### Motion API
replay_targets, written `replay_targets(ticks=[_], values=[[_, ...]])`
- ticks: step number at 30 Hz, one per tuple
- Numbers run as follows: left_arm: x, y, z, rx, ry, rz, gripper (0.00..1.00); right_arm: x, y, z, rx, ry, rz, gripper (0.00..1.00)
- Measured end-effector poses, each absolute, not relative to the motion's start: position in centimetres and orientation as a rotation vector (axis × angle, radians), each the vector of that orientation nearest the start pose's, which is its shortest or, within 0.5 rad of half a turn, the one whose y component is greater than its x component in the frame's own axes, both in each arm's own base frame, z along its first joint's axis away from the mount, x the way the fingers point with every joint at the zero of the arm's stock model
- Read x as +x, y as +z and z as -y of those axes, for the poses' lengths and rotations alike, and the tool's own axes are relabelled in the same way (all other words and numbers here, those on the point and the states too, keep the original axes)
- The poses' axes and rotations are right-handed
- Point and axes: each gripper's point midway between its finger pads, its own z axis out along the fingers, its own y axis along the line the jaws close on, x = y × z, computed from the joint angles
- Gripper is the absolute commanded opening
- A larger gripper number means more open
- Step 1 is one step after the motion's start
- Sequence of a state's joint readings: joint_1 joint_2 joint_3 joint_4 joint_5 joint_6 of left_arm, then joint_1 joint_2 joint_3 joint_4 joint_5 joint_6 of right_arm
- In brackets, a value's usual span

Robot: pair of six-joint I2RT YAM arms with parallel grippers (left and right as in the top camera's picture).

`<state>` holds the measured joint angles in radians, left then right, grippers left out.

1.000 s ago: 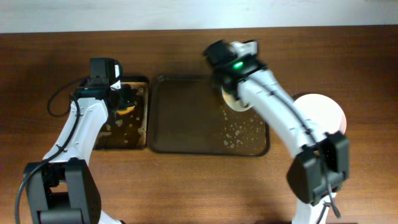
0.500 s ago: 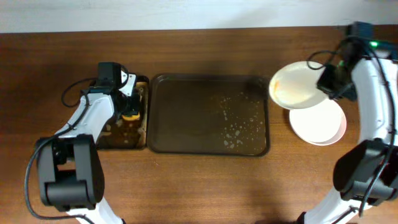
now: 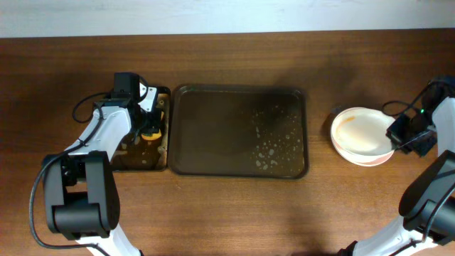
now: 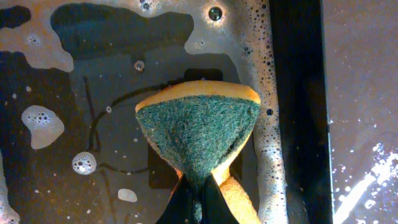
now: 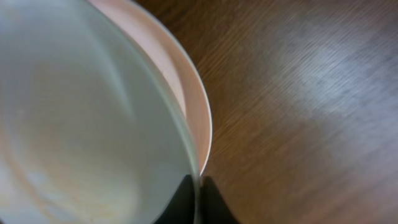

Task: Clean dirty plates on tray and stack at the side
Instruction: 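Lift the plate with the right gripper and stack it on the side plates, then lower the sponge into the black tray and release it with the left gripper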

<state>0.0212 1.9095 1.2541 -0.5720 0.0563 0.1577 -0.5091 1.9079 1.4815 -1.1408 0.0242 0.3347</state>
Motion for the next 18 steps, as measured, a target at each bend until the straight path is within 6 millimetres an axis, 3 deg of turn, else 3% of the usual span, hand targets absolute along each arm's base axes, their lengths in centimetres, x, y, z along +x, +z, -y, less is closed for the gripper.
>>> replay_targets(ticks=[1, 2, 6, 8, 12, 18], values=[[42.1, 2.9, 0.1, 0.204, -0.035, -2.787, 0.13, 30.9, 6.7, 17.5, 1.277, -0.023, -2.871, 0.73], [42.1, 2.9, 0.1, 0.202, -0.036, -2.787, 0.15, 31.0, 6.5, 17.3, 1.264, -0.004, -2.872, 0.78], [42.0, 2.9, 0.1, 0.213, -0.034, -2.791, 0.23, 32.3, 6.5, 15.9, 1.170, 0.121, -2.877, 0.78], [41.9, 2.9, 0.1, 0.214, -0.035, -2.794, 0.48, 33.0, 6.6, 14.7, 1.101, 0.211, -2.887, 0.78], [41.9, 2.9, 0.1, 0.205, -0.037, -2.799, 0.70, 34.4, 7.1, 11.4, 0.901, 0.400, -2.918, 0.77], [42.0, 2.9, 0.2, 0.179, -0.052, -2.795, 0.70, 36.6, 7.4, 5.6, 0.600, 0.496, -2.959, 0.77]])
